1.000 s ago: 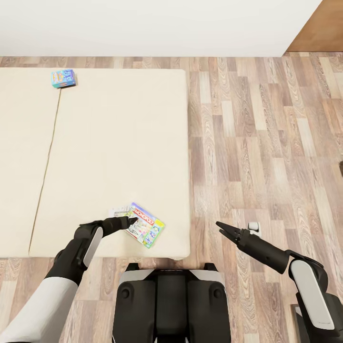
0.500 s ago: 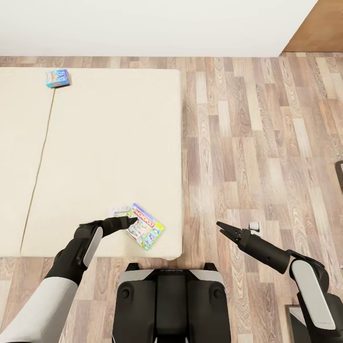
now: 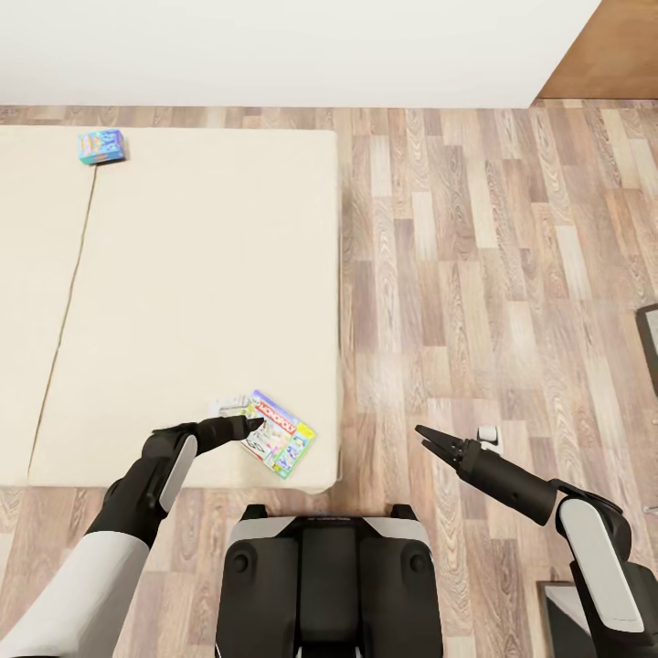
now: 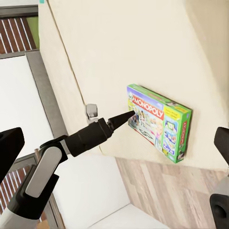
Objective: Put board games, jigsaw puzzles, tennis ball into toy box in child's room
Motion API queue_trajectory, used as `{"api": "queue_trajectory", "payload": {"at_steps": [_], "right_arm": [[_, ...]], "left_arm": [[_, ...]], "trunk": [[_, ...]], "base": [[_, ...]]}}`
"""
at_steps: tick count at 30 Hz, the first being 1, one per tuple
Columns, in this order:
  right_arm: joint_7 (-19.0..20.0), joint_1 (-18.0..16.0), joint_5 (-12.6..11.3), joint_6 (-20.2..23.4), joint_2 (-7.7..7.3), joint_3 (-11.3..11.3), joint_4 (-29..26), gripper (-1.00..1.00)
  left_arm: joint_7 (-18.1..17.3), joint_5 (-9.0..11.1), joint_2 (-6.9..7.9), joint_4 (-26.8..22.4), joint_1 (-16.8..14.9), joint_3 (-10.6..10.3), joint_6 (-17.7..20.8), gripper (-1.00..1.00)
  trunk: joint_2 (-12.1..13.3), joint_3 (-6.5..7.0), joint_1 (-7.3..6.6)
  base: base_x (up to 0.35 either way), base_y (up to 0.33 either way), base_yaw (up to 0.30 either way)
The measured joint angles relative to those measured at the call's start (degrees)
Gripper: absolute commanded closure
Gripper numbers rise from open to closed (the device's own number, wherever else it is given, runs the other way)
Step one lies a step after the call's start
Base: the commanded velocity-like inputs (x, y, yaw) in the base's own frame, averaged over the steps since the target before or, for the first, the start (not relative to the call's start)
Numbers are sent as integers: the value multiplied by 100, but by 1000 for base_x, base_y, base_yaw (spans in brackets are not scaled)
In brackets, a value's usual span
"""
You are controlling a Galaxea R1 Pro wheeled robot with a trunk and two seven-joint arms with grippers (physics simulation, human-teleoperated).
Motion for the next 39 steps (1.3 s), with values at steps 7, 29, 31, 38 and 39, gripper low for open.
{"api": "queue_trajectory", "payload": {"at_steps": [7,29,31,38,39], "right_arm": [[-1,0,0,0,-1,0,3,-100],[3,0,3,-2,0,-6,7,-100],[5,0,2,-1,-3,-7,7,-100],[8,0,1,0,-8,-11,4,-100],[8,0,1,0,-8,-10,5,-100]], "left_arm": [[-1,1,0,1,0,0,11,-100],[0,2,-9,-10,0,0,15,-100],[0,2,-9,-10,0,0,17,-100],[0,2,-4,-10,0,0,15,-100],[0,2,-3,-10,0,0,15,-100]], "trunk": [[0,0,0],[0,0,0],[0,0,0],[0,0,0],[0,0,0]], "base": [[-2,-141,0],[0,-8,0],[0,0,0],[0,0,0],[0,0,0]]}}
